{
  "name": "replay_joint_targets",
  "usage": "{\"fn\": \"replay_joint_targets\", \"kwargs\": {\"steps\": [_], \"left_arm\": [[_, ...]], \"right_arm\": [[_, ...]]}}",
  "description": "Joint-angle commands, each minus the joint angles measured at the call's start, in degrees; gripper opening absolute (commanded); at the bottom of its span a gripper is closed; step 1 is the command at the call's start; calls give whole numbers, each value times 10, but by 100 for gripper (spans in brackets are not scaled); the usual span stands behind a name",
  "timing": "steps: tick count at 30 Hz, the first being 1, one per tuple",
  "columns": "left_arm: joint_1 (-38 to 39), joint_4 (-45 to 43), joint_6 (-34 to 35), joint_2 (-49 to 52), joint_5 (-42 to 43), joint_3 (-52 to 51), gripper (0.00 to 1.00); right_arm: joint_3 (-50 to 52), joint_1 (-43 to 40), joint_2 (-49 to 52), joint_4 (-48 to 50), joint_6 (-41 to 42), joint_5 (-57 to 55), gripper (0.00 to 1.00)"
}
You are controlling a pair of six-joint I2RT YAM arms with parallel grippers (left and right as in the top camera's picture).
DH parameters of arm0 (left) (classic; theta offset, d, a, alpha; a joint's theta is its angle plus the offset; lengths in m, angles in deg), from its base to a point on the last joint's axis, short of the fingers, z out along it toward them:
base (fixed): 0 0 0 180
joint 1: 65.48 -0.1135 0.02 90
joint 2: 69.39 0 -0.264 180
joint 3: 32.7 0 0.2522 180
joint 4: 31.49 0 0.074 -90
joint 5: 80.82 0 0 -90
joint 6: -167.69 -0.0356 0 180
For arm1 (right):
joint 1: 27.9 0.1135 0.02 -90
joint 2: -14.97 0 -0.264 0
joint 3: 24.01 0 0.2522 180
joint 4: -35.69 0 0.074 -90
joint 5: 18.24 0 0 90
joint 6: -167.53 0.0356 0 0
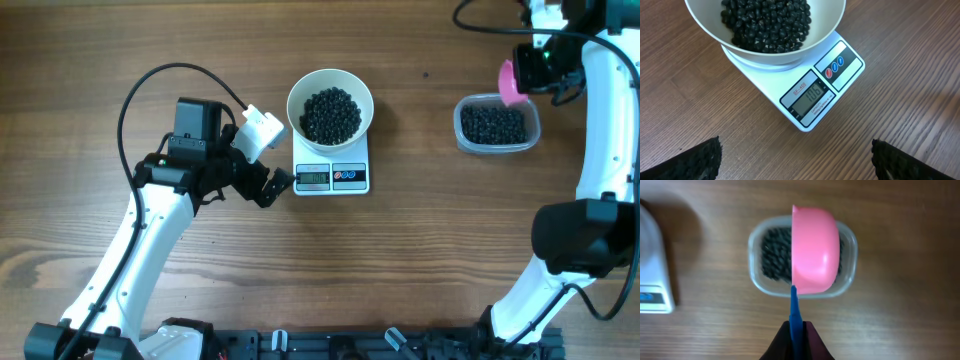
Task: Scoop item into bowl and weigh 150g on scale
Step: 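Move the scoop back into the tub and scoop black beans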
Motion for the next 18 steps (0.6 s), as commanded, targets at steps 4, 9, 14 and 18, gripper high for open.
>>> {"fn": "replay_joint_targets", "kwargs": {"steps": [4, 9, 14, 18], "left_arm": [[-2, 0, -3, 1, 11, -2, 100], [-2, 0, -3, 1, 11, -2, 100], [-2, 0, -3, 1, 11, -2, 100], [-2, 0, -3, 1, 11, -2, 100]], "right_arm": [[70, -1, 8, 28, 16, -106, 4], [144, -1, 8, 77, 16, -118, 4], [215, -1, 9, 118, 12, -131, 4], [240, 0, 9, 130, 10, -104, 4]]}}
